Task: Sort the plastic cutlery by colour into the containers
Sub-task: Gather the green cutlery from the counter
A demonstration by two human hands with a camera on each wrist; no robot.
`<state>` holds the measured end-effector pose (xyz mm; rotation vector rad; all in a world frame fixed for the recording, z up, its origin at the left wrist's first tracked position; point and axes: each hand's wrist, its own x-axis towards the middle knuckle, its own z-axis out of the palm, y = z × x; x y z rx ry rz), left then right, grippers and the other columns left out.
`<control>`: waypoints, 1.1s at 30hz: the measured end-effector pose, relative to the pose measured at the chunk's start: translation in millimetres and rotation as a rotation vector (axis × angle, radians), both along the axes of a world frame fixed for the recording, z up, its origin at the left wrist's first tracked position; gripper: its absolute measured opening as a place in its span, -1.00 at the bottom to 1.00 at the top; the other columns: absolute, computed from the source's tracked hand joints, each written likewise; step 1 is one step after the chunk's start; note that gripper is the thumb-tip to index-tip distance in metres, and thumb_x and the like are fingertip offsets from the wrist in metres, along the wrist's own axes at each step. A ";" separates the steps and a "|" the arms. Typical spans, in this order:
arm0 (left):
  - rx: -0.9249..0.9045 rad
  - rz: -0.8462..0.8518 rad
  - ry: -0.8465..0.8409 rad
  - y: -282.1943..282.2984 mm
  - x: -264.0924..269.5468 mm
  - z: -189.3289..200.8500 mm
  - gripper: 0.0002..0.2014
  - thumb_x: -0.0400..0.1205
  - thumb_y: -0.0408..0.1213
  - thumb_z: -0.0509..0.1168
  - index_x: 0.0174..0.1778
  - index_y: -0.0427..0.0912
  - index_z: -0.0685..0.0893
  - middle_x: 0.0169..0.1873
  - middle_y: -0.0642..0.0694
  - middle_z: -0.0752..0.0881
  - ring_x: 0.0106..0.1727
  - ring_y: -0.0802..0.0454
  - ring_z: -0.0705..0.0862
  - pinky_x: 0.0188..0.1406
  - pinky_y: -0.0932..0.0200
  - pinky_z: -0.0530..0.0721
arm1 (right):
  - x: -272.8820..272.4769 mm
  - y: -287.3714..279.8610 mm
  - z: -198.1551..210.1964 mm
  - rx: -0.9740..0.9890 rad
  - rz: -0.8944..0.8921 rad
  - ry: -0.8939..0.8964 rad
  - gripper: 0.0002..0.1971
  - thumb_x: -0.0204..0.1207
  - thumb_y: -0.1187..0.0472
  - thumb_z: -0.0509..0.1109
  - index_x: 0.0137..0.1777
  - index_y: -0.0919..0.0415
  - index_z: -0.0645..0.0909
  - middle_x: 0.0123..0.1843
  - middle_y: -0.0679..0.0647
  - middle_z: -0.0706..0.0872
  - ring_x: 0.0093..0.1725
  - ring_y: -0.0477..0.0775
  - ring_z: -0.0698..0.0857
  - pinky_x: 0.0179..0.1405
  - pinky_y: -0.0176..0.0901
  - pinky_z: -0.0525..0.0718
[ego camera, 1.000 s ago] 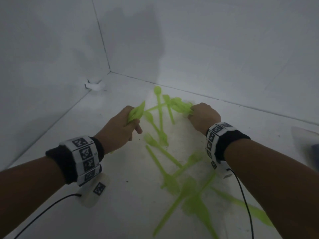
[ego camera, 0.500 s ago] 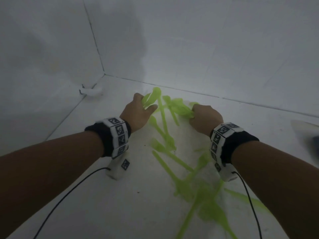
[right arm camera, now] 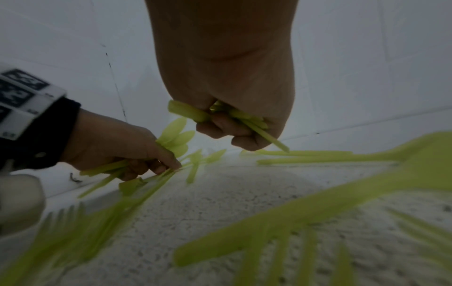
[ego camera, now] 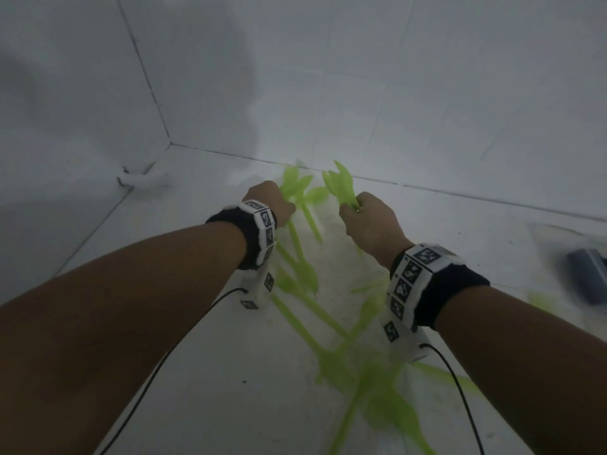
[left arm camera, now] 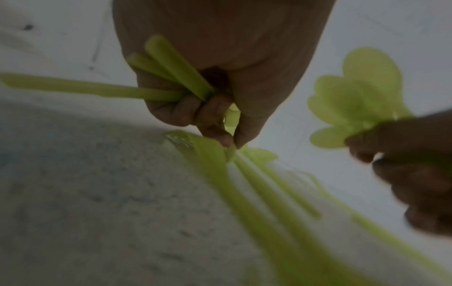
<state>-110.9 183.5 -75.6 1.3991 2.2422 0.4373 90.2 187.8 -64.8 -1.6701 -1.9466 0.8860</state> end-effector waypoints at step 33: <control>0.251 -0.105 -0.312 -131.3 -31.0 14.0 -0.71 0.79 -0.04 0.24 -0.17 -0.12 0.47 -0.32 0.00 0.51 -0.29 0.01 0.49 -0.27 0.05 0.40 | -16.9 3.3 15.3 0.245 0.076 -0.110 -0.87 0.74 0.08 0.25 0.13 0.11 0.47 -0.18 0.09 0.64 -0.15 0.28 0.61 -0.13 0.03 0.51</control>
